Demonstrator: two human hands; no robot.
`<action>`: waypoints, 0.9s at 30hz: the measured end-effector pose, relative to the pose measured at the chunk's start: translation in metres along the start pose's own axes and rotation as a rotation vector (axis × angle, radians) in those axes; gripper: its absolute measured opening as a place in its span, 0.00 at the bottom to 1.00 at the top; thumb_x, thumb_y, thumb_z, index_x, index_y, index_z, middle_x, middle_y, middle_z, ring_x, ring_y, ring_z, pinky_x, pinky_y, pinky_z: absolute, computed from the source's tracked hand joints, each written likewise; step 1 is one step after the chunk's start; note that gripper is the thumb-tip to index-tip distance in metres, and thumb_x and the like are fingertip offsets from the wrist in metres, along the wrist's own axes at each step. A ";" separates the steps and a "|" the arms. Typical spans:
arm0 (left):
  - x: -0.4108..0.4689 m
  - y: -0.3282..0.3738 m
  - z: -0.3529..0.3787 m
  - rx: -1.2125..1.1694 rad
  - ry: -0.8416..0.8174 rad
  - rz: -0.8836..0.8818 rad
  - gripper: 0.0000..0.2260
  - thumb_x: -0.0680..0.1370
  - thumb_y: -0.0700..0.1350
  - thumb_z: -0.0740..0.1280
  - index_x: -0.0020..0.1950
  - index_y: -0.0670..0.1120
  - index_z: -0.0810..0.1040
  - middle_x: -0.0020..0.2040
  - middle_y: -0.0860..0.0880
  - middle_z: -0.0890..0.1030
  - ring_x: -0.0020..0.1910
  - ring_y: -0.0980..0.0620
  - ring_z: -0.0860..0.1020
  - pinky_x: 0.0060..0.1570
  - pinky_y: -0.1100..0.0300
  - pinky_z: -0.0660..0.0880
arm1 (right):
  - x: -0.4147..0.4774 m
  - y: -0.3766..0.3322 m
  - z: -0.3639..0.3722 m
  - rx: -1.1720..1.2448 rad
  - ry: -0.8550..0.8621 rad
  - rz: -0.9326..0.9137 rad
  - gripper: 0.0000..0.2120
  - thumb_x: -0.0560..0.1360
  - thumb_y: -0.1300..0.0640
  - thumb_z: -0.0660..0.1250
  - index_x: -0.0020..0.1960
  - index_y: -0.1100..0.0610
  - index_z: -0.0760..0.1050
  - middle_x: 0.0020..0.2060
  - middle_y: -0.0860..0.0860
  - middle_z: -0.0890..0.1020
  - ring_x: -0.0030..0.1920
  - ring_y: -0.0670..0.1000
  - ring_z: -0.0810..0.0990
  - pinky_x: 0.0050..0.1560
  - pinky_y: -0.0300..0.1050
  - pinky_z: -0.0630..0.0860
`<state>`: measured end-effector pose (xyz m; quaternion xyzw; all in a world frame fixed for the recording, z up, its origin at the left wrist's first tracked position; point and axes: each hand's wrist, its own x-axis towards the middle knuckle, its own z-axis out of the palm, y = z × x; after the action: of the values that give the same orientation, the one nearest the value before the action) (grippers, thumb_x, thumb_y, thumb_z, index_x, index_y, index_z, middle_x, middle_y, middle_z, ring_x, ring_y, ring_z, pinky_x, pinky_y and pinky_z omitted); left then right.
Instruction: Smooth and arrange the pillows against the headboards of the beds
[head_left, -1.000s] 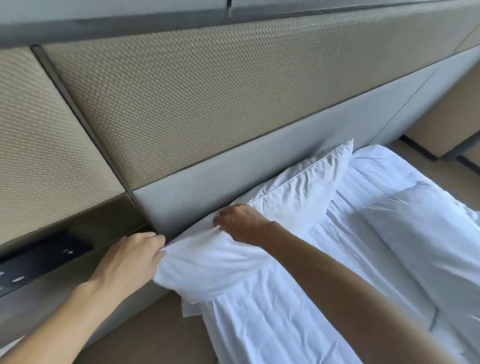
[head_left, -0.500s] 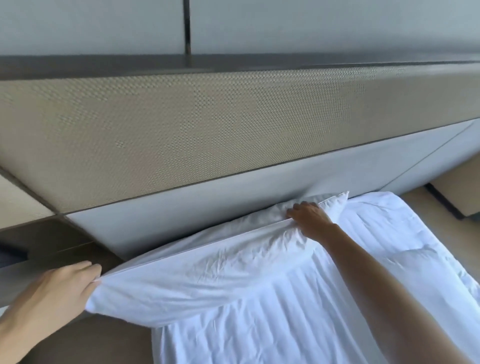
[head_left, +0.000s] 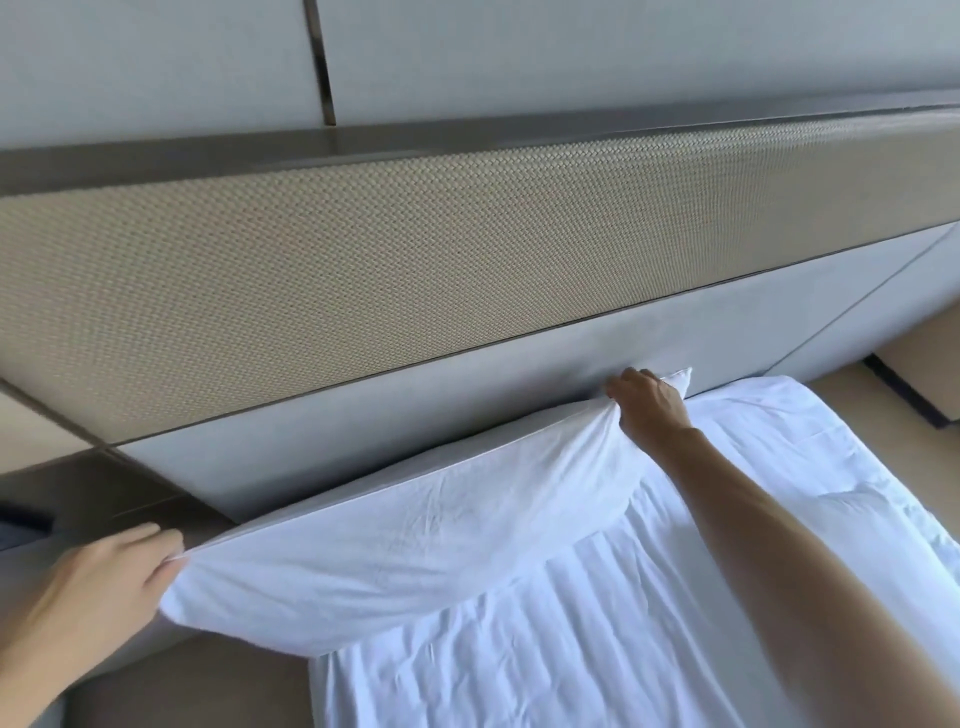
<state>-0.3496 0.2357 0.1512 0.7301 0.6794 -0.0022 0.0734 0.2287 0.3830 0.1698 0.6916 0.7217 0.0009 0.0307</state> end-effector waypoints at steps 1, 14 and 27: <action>0.003 0.005 -0.010 -0.023 -0.017 -0.025 0.16 0.73 0.39 0.72 0.32 0.53 0.70 0.30 0.52 0.71 0.29 0.45 0.76 0.29 0.52 0.74 | 0.000 -0.004 -0.002 -0.005 -0.009 0.037 0.14 0.70 0.71 0.61 0.52 0.60 0.77 0.48 0.58 0.79 0.54 0.61 0.78 0.43 0.50 0.71; 0.005 0.129 -0.049 -0.033 0.023 0.475 0.24 0.78 0.59 0.60 0.66 0.44 0.79 0.59 0.46 0.83 0.57 0.42 0.81 0.53 0.46 0.78 | -0.198 -0.096 -0.016 0.240 -0.130 0.539 0.30 0.78 0.38 0.61 0.73 0.55 0.66 0.70 0.59 0.69 0.70 0.62 0.67 0.67 0.55 0.66; -0.132 0.189 0.031 0.305 -0.375 1.229 0.42 0.68 0.78 0.33 0.79 0.62 0.36 0.80 0.50 0.31 0.79 0.45 0.32 0.75 0.38 0.35 | -0.522 -0.322 0.021 0.606 -0.181 1.454 0.47 0.70 0.21 0.46 0.81 0.46 0.45 0.80 0.61 0.39 0.79 0.62 0.36 0.75 0.67 0.36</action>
<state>-0.1692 0.0886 0.1537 0.9745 0.1066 -0.1833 0.0740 -0.0697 -0.1528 0.1572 0.9653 0.0523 -0.2317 -0.1086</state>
